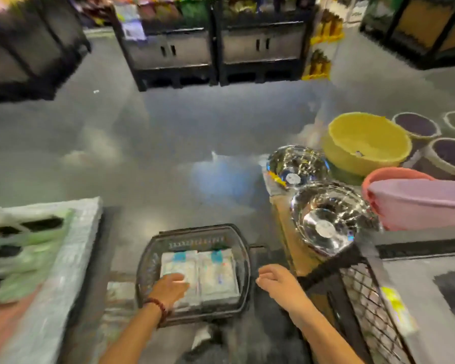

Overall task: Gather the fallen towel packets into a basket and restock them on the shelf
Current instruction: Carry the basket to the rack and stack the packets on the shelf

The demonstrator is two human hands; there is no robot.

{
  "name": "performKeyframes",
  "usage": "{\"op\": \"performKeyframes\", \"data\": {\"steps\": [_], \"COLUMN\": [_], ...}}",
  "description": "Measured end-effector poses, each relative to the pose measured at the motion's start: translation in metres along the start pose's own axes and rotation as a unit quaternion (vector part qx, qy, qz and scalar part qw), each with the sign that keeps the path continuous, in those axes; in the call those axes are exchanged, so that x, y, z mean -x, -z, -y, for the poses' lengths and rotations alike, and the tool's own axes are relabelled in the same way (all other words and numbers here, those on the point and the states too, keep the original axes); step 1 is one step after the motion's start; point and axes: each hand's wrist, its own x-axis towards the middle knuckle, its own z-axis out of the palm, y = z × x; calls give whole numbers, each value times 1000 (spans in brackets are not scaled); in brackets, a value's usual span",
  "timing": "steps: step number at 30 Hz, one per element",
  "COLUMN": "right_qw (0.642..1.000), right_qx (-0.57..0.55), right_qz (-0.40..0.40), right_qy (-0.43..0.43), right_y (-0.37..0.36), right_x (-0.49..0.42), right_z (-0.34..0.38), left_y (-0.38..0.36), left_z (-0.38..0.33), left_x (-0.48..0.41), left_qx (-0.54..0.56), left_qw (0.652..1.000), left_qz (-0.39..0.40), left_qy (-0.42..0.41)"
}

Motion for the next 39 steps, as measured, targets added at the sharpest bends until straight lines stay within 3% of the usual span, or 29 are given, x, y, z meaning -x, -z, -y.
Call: {"op": "performKeyframes", "data": {"steps": [4,8,16,19,25,32,36,39], "right_qw": [993,986,962,958,960,965,967,967], "right_qx": [98,143,183,162,148,117,115,77], "right_qz": [70,82,116,94,51,32,59,64], "right_qy": [5,-28,-168,-219,-233,-233,-221,-234], "right_y": [-95,-181,-298,-323,-350,-387,-411,-430], "right_x": [-32,-65,-169,-223,-323,-414,-442,-447], "right_z": [15,22,8,-18,-88,-159,-190,-202], "left_y": [76,139,194,200,177,143,122,115], "left_z": [79,127,196,222,265,301,326,331], "left_x": [4,-18,-132,-191,-305,-393,-409,-410], "left_qx": [-9,-31,-12,14,8,-101,-1,15], "left_qw": [998,993,991,985,981,972,964,960], "left_qz": [-33,-91,-65,-70,-114,-206,-264,-279], "left_qy": [46,62,120,155,155,44,16,4]}}
